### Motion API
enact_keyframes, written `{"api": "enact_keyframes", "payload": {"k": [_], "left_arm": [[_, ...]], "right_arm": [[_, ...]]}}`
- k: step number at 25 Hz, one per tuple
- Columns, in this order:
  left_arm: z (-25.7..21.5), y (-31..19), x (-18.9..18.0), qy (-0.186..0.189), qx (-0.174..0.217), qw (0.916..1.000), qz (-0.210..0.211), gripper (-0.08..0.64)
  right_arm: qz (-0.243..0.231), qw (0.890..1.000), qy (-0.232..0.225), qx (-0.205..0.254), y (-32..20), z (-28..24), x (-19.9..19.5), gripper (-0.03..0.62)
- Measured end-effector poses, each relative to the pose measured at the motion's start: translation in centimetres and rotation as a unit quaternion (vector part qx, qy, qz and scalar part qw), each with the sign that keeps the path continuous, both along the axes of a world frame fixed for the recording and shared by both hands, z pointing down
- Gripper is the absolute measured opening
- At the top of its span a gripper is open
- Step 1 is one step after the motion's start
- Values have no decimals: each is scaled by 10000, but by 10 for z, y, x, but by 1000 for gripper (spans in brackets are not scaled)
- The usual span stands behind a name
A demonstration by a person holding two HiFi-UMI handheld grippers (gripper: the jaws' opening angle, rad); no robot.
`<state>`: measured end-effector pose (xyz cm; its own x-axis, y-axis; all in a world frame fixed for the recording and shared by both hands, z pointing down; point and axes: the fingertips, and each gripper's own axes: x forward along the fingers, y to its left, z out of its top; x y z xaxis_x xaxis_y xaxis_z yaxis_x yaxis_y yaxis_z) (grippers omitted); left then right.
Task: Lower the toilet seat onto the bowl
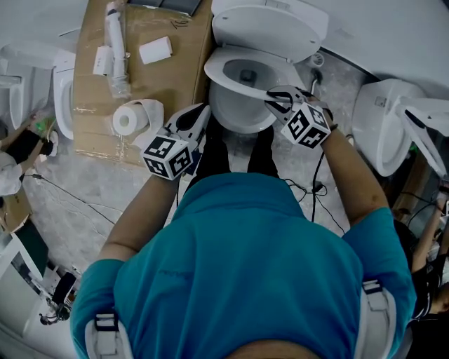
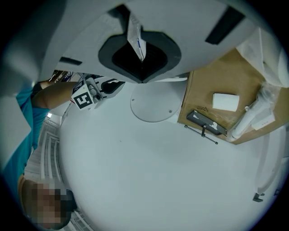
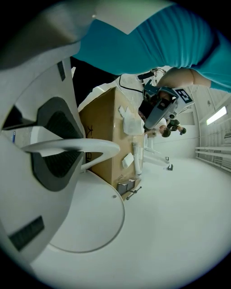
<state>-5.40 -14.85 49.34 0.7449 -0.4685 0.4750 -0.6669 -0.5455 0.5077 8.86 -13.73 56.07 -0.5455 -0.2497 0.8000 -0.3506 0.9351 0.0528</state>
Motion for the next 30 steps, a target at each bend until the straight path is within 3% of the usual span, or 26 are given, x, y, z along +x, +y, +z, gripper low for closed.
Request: {"api": "enact_keyframes", "payload": {"k": [12,30], "left_arm": [[37,30,-10,-35,-475,9985,-278,5],[60,49,-18,-65,-701,9968,-373,5]], "right_arm": [[-119,9996,-47,-245,29,17,-11,94],[-348,9983,25,-472,76,57,-28,120]]}}
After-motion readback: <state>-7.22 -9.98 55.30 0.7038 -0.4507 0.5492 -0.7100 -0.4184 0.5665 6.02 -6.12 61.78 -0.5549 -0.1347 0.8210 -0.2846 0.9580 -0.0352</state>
